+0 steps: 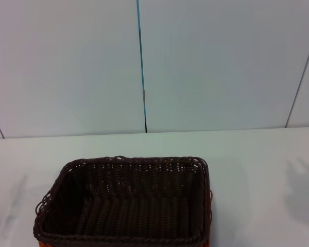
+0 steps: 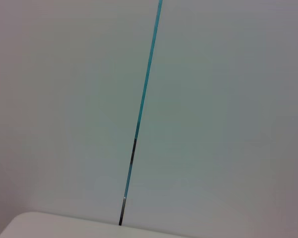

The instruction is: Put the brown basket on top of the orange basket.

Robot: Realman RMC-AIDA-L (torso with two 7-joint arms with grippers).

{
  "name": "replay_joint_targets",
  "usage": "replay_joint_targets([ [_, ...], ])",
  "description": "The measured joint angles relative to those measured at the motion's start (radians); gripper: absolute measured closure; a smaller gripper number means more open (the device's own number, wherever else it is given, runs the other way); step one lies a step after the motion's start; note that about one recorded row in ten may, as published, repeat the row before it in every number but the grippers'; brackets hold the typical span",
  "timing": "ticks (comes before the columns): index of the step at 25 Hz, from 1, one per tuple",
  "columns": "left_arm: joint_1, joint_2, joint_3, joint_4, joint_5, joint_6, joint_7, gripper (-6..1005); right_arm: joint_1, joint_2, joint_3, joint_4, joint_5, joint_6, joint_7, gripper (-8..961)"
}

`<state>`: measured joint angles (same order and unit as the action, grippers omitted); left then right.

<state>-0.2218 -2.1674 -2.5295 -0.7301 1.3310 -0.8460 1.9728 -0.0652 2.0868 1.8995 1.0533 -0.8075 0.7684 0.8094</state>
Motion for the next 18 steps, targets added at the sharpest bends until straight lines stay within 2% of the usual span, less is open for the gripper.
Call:
replay_joint_targets([
  [5,0.000,0.000,0.000,0.000,0.000,0.002,0.000,141,-0.002,0.000,0.001,-0.001,-0.006,0.001,-0.003,658],
  [11,0.002,0.001,0.000,0.000,0.001,0.001,0.000,141,-0.005,-0.001,0.006,0.006,-0.004,0.007,-0.003,462],
  [18,0.006,0.002,0.000,0.000,0.002,-0.001,0.000,141,-0.005,-0.001,0.010,0.009,-0.001,0.008,-0.004,149],
])
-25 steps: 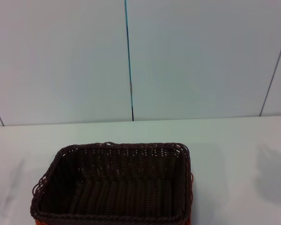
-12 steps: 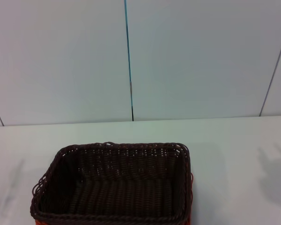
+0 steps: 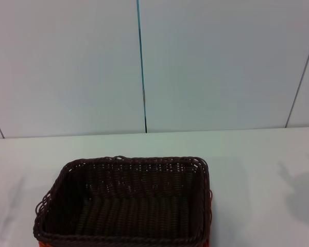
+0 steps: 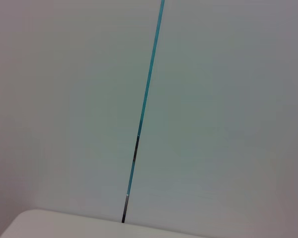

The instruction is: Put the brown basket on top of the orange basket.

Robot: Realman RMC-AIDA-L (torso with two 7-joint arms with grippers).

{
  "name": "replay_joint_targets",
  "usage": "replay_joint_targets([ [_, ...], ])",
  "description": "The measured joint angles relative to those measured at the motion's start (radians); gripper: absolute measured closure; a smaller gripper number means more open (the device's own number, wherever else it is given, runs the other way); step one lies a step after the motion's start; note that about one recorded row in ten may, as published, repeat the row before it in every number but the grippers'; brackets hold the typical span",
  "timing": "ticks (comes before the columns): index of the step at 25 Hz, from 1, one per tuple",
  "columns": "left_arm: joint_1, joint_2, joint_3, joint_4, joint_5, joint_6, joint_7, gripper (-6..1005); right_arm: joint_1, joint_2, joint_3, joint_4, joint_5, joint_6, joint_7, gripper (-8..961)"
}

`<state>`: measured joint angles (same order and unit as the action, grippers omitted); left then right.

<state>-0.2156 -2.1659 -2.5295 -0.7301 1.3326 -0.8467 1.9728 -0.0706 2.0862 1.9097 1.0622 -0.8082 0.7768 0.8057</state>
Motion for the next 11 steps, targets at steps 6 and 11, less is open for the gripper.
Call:
replay_joint_targets([
  [6,0.002,0.000,0.000,0.000,0.000,0.004,0.000,141,-0.003,0.000,0.000,0.000,0.002,0.008,0.000,22],
  [11,0.002,0.000,0.000,0.000,0.003,0.003,0.000,141,-0.002,0.000,0.000,-0.005,0.002,0.009,0.000,21],
])
